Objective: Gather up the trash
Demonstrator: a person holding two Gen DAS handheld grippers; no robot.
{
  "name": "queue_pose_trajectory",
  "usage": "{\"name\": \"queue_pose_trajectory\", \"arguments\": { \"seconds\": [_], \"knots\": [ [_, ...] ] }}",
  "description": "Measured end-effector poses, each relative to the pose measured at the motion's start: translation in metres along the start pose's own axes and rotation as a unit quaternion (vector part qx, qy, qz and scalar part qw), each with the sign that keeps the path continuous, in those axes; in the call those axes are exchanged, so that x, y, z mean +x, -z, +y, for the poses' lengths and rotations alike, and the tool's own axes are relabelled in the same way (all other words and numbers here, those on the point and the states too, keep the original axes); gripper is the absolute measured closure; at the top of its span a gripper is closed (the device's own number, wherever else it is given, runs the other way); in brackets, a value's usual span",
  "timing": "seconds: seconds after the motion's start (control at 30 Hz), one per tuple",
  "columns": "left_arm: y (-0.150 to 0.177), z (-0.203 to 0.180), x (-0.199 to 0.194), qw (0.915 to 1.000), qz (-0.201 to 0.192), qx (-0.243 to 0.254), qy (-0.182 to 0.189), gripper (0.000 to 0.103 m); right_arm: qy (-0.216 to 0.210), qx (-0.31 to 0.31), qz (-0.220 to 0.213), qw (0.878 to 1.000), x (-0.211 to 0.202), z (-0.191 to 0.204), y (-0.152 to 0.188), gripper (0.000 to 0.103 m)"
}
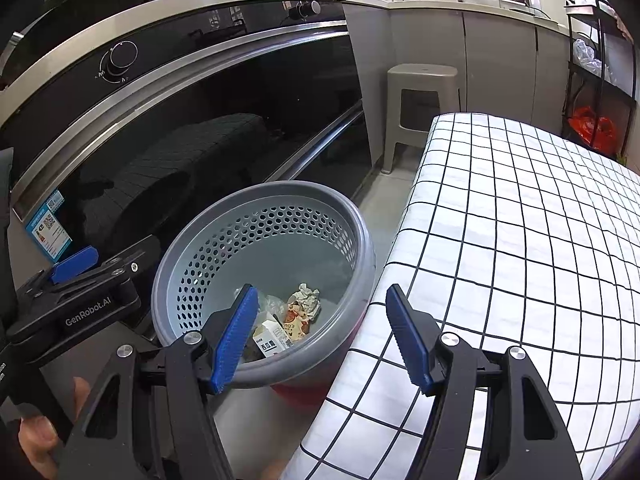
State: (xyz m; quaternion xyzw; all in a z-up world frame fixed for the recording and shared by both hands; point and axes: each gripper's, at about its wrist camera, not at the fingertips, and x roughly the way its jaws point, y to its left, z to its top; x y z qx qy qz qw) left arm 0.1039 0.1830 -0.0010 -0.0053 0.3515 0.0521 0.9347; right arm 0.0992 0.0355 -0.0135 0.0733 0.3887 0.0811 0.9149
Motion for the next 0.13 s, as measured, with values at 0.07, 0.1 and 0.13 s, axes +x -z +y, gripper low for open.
{"name": "queue_pose_trajectory", "arguments": {
  "seconds": [0.07, 0.1, 0.13],
  "knots": [
    [-0.0001, -0.0001, 0.0001, 1.0, -0.001, 0.0, 0.0, 0.006, 0.0, -0.001, 0.0, 1.0, 0.0007, 0.0008, 0.0002, 0.039],
    [0.0001, 0.0002, 0.0001, 1.0, -0.001, 0.0, 0.001, 0.006, 0.0, -0.001, 0.0, 1.0, 0.0009, 0.0007, 0.0002, 0.039],
    [-0.0003, -0.0001, -0.0001, 1.0, -0.001, 0.0, 0.001, 0.006, 0.0, -0.001, 0.0, 1.0, 0.0009, 0.0007, 0.0003, 0.039]
  ]
}}
